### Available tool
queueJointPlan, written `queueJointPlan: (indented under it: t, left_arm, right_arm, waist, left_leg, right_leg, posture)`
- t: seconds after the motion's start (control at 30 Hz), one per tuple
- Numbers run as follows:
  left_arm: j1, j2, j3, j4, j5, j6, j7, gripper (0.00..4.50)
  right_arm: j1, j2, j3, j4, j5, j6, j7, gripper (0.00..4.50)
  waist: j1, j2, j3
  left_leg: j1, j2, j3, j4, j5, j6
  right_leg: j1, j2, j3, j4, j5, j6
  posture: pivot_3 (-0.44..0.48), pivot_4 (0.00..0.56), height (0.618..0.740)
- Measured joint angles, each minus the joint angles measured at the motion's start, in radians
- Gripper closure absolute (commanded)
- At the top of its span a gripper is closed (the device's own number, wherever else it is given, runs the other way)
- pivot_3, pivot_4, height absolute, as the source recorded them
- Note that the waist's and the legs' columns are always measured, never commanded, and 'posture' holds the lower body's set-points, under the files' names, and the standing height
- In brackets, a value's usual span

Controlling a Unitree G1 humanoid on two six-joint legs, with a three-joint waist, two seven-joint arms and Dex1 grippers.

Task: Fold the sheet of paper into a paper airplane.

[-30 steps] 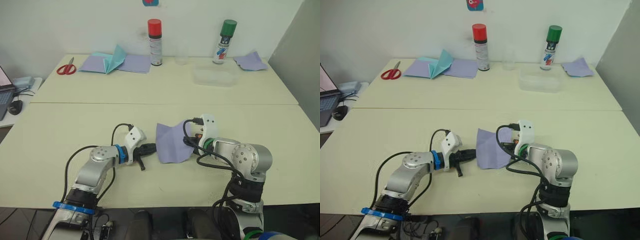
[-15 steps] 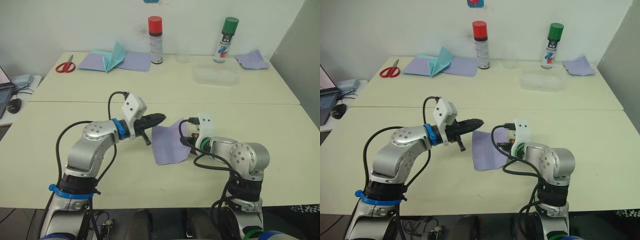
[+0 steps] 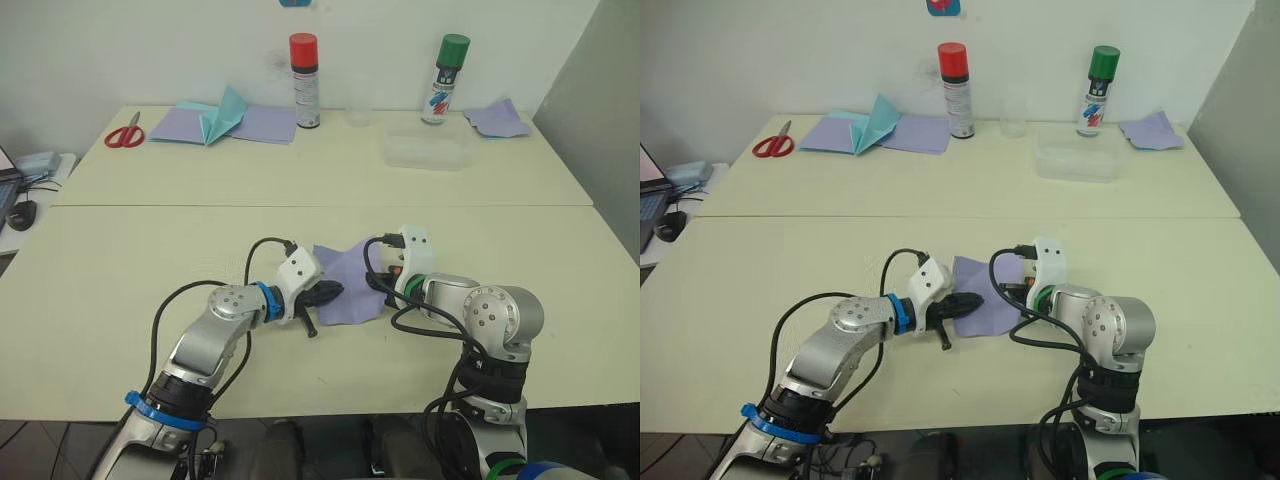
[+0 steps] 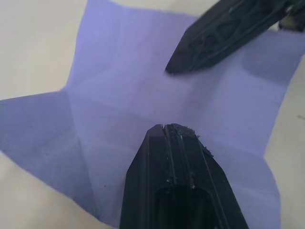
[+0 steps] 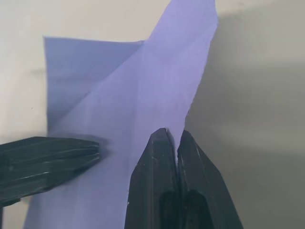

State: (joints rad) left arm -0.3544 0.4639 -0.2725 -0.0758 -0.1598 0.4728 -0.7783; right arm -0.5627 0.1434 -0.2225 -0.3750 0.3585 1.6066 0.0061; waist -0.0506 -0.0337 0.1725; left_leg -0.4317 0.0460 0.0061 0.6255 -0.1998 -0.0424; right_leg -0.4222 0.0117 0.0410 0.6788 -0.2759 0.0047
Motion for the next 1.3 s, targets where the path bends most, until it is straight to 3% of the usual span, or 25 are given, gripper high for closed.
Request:
queueJointPlan:
  t: [0.37,0.47,0.77,0.87,1.0,1.1,1.2,1.3]
  left_arm:
    - [-0.014,-0.011,-0.024,0.042,0.047,-0.03,0.011,4.5]
    - [-0.014,-0.01,-0.025,0.051,0.047,-0.045,0.004,4.5]
    - [-0.027,-0.004,-0.034,0.083,0.061,-0.092,-0.014,4.5]
    - [-0.029,-0.003,-0.035,0.092,0.067,-0.108,-0.019,4.5]
    - [-0.035,-0.006,-0.036,0.102,0.069,-0.115,-0.019,4.5]
    - [-0.035,-0.003,-0.035,0.111,0.071,-0.124,-0.02,4.5]
    - [-0.041,0.0,-0.035,0.124,0.085,-0.133,-0.019,4.5]
    - [-0.042,-0.001,-0.035,0.131,0.088,-0.137,-0.019,4.5]
  right_arm:
    - [0.0,0.0,-0.037,0.027,0.058,0.0,-0.052,4.47]
    - [0.0,0.0,-0.05,0.029,0.067,0.0,-0.055,3.9]
    - [0.0,-0.001,-0.088,0.023,0.105,0.0,-0.058,0.74]
    - [-0.003,-0.028,-0.106,-0.004,0.13,0.0,-0.051,0.74]
    - [-0.013,-0.258,-0.013,-0.079,0.16,-0.031,0.054,0.74]
    - [0.006,-0.413,0.077,-0.11,0.166,-0.193,0.193,0.74]
    - [0.005,-0.495,0.168,-0.117,0.169,-0.41,0.36,1.29]
    - [0.002,-0.569,0.274,-0.121,0.129,-0.593,0.477,2.31]
  waist:
    - [0.001,0.0,-0.002]
    - [0.001,0.0,-0.002]
    - [0.001,0.0,-0.002]
    - [0.001,0.001,-0.002]
    - [0.004,0.001,-0.002]
    - [0.002,0.001,-0.002]
    - [0.0,0.001,-0.002]
    - [0.0,0.001,-0.002]
  left_leg:
    - [0.002,0.0,0.0,0.002,0.0,0.0]
    - [0.002,0.0,0.0,0.002,0.0,0.0]
    - [0.002,0.0,0.0,0.002,0.0,0.0]
    - [0.002,0.0,0.0,0.002,0.0,0.0]
    - [0.003,0.0,0.001,0.003,0.0,0.0]
    - [0.005,-0.001,0.002,0.002,0.0,0.001]
    - [0.012,0.0,0.001,0.002,0.0,0.001]
    - [0.017,0.001,0.0,0.001,0.0,0.0]
  right_leg:
    - [0.002,0.0,0.0,0.001,0.0,0.001]
    - [0.002,0.0,0.0,0.001,0.0,0.001]
    - [0.003,0.0,0.0,0.001,0.001,0.001]
    - [0.003,0.0,0.0,0.001,0.001,0.001]
    - [0.003,-0.001,0.0,0.001,0.001,0.001]
    - [0.005,0.0,0.0,0.0,0.001,0.001]
    - [0.011,0.002,0.0,0.0,0.0,0.001]
    - [0.015,0.002,0.0,0.0,0.0,-0.001]
  posture:
    - [0.0,0.15,0.74]
    - [0.0,0.15,0.74]
    - [0.0,0.15,0.74]
    - [0.0,0.15,0.74]
    - [0.0,0.15,0.74]
    - [0.0,0.15,0.74]
    - [0.0,0.15,0.74]
    - [0.0,0.15,0.74]
